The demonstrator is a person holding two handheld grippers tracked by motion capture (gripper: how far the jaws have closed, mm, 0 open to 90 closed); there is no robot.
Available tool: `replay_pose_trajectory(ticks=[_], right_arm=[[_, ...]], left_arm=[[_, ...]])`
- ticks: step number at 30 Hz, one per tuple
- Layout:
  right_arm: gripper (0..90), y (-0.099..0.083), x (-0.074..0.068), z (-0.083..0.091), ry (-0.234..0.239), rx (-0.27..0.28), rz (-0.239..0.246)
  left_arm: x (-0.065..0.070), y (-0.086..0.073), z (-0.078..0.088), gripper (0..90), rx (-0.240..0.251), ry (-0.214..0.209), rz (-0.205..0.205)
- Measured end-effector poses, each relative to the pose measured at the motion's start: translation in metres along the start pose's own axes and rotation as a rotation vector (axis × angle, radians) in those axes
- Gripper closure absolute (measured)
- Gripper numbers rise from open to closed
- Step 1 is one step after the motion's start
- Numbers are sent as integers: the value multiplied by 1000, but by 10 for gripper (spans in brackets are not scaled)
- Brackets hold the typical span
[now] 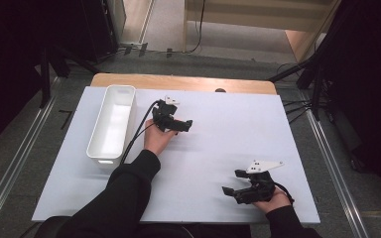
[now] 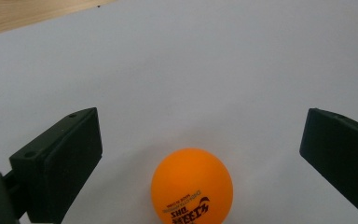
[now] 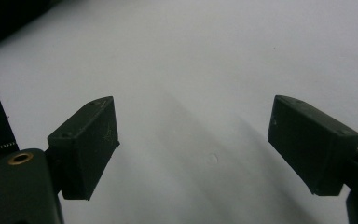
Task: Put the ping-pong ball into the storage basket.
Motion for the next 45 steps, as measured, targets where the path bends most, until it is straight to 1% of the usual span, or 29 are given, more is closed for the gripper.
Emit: replay_pose_trajectory(ticks=[1, 3, 4, 9, 11, 13, 14, 16, 19, 22, 26, 32, 34, 36, 45], right_arm=[[145, 0, 0, 0, -1, -1, 1], [145, 0, 0, 0, 0, 0, 2], [146, 0, 0, 0, 1, 0, 2], [146, 0, 0, 0, -1, -1, 3], [146, 0, 0, 0, 0, -5, 1], [145, 0, 0, 0, 2, -6, 1], [146, 0, 0, -1, 2, -5, 1], [146, 0, 0, -1, 3, -5, 1], [146, 0, 0, -1, 2, -6, -4], [145, 0, 0, -1, 5, -5, 1], [146, 0, 0, -1, 2, -7, 2], [145, 0, 0, 0, 1, -5, 1], [145, 0, 0, 0, 2, -5, 1], [145, 0, 0, 0, 2, -5, -1], [146, 0, 0, 0, 2, -7, -2]], left_arm=[[0, -1, 0, 0, 8, -2, 5], [-1, -3, -1, 0, 7, -2, 8], [-2, -4, -1, 0, 2, 0, 2], [-6, -10, -3, 0, -12, 6, 16], [-7, -13, -4, 0, -13, 6, 14], [-7, -15, -6, 0, -25, 7, 7], [-7, -17, -7, 0, -38, 10, -2], [-7, -18, -8, 0, -47, 20, -18], [-7, -20, -11, 0, -60, 28, -23], [-7, -21, -12, 0, -60, 34, -22], [-5, -22, -12, 0, -76, 53, -52], [-2, -23, -14, 0, -87, 75, -71], [-2, -23, -14, 0, -94, 86, -86], [-1, -23, -15, 0, -95, 95, -90], [0, -24, -14, 5, -93, 98, -90]])
Point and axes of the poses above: each handheld gripper's, and its own axes: z roughly backward along the jaws, y roughly out of its top, x roughly to its right, the point moved 3 cm from there along -z, roughly forward along the jaws, and after that the axes turned 2 degrees about z, right-handed, at the moved point
